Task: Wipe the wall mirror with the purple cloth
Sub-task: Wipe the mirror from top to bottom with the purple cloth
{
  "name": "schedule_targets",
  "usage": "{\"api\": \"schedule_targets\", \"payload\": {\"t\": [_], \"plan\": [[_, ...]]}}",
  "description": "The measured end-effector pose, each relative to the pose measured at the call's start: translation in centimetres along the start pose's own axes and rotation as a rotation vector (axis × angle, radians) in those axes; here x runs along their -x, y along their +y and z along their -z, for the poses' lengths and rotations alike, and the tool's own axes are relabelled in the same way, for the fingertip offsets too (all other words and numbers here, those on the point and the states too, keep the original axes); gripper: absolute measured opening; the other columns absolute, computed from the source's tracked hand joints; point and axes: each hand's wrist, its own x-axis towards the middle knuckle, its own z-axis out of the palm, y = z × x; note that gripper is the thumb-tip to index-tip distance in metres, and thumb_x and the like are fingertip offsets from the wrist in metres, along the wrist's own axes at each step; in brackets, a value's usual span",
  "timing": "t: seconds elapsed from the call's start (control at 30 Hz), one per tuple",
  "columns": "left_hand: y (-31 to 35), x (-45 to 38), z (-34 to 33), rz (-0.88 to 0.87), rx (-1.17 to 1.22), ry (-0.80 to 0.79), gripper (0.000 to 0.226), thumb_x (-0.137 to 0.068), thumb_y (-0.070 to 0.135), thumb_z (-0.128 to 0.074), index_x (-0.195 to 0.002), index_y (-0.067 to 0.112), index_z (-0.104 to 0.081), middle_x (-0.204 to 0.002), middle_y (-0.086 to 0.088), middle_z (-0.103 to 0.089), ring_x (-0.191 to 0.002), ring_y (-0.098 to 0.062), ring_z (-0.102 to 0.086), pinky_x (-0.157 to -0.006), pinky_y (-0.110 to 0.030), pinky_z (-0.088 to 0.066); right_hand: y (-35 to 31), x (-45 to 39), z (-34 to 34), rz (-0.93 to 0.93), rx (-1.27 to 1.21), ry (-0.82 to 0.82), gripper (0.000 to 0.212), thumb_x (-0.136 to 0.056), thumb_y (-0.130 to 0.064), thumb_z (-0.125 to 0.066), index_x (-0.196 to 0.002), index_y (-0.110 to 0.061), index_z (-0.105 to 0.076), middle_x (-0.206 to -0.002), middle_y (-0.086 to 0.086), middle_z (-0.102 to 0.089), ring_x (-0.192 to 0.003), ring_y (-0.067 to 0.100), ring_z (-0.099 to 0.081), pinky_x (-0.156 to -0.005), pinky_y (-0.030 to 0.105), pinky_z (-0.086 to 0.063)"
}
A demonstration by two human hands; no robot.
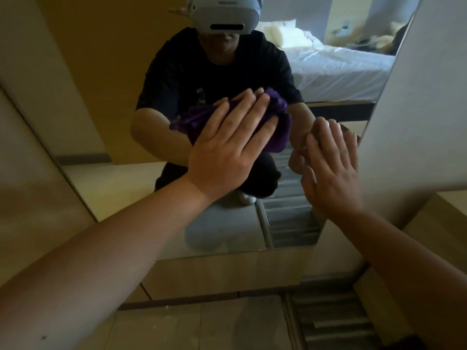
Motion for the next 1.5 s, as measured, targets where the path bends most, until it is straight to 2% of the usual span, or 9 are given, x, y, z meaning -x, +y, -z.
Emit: {"api": "schedule_targets", "payload": {"t": [0.23,0.37,0.57,0.7,0.83,1.0,1.13,1.37,1.5], "plan": [[7.8,15.2,-2.6,-0.208,0.076,-0.27,0.045,-0.103,0.017,-0.041,-0.147,0.013,-0.047,-0.153,-0.014,-0.043,-0.141,-0.029,-0.041,-0.113,-0.043,-0.033,1.1,0.5,-2.1,0.028,-0.013,0.102,0.053,-0.099,-0.018,-0.049,-0.149,-0.007,-0.036,-0.155,0.019,-0.03,-0.147,0.035,-0.02,-0.115,0.065,-0.02],[10.9,23.2,-2.9,-0.423,0.044,-0.471,0.05,-0.103,0.012,-0.03,-0.152,0.013,-0.039,-0.158,-0.011,-0.031,-0.145,-0.025,-0.034,-0.12,-0.045,-0.016,1.8,0.7,-3.1,0.072,0.006,0.15,0.052,-0.1,-0.021,-0.043,-0.149,-0.006,-0.036,-0.154,0.018,-0.03,-0.15,0.029,-0.013,-0.114,0.064,-0.02],[10.8,22.0,-1.6,-0.374,0.243,-0.612,0.051,-0.093,0.018,-0.053,-0.144,0.018,-0.047,-0.151,-0.005,-0.045,-0.134,-0.022,-0.046,-0.103,-0.038,-0.035,1.3,0.5,-2.1,0.051,0.037,0.091,0.051,-0.103,-0.024,-0.039,-0.149,-0.005,-0.036,-0.156,0.019,-0.029,-0.149,0.03,-0.014,-0.116,0.062,-0.017],[9.9,16.8,0.0,-0.144,0.347,-0.543,0.042,-0.093,0.013,-0.058,-0.135,0.016,-0.056,-0.14,-0.009,-0.055,-0.118,-0.028,-0.058,-0.091,-0.042,-0.048,1.1,0.3,0.4,0.038,-0.049,-0.053,0.05,-0.102,-0.019,-0.038,-0.15,-0.005,-0.037,-0.159,0.016,-0.025,-0.15,0.033,-0.015,-0.122,0.055,-0.01],[6.8,6.1,0.9,0.051,0.311,-0.213,0.029,-0.103,0.011,-0.053,-0.13,0.013,-0.064,-0.136,-0.015,-0.06,-0.118,-0.032,-0.057,-0.091,-0.045,-0.046,1.9,0.8,2.7,-0.038,-0.137,-0.07,0.049,-0.102,-0.014,-0.035,-0.149,-0.003,-0.038,-0.16,0.016,-0.024,-0.151,0.032,-0.017,-0.122,0.056,-0.014],[4.0,-6.8,0.2,0.106,0.125,0.102,0.028,-0.101,0.006,-0.055,-0.124,0.012,-0.069,-0.133,-0.015,-0.062,-0.12,-0.032,-0.062,-0.094,-0.045,-0.049,4.4,1.2,3.7,-0.137,-0.101,-0.042,0.049,-0.1,-0.011,-0.036,-0.149,-0.003,-0.039,-0.159,0.019,-0.026,-0.15,0.031,-0.012,-0.123,0.054,-0.008],[5.4,-6.1,-2.2,0.065,0.054,0.04,0.031,-0.103,0.012,-0.051,-0.13,0.015,-0.065,-0.142,-0.013,-0.055,-0.134,-0.03,-0.051,-0.106,-0.045,-0.043,5.8,1.0,3.2,-0.08,-0.06,-0.017,0.044,-0.104,-0.013,-0.034,-0.146,-0.002,-0.043,-0.156,0.02,-0.03,-0.148,0.038,-0.021,-0.121,0.059,-0.015],[12.0,7.2,-5.0,-0.143,0.09,-0.171,0.044,-0.101,0.016,-0.05,-0.145,0.013,-0.05,-0.152,-0.013,-0.043,-0.141,-0.028,-0.043,-0.111,-0.044,-0.034,7.0,1.6,1.4,0.012,0.016,0.01,0.043,-0.105,-0.013,-0.036,-0.147,-0.002,-0.033,-0.155,0.024,-0.026,-0.146,0.039,-0.023,-0.118,0.061,-0.018],[15.9,14.6,-5.7,-0.329,0.112,-0.384,0.044,-0.105,0.012,-0.031,-0.143,0.016,-0.052,-0.155,-0.007,-0.04,-0.141,-0.023,-0.04,-0.114,-0.042,-0.025,7.3,1.4,0.7,0.019,0.006,0.07,0.041,-0.105,-0.011,-0.041,-0.144,0.001,-0.038,-0.151,0.028,-0.031,-0.143,0.043,-0.03,-0.116,0.062,-0.022]]}}
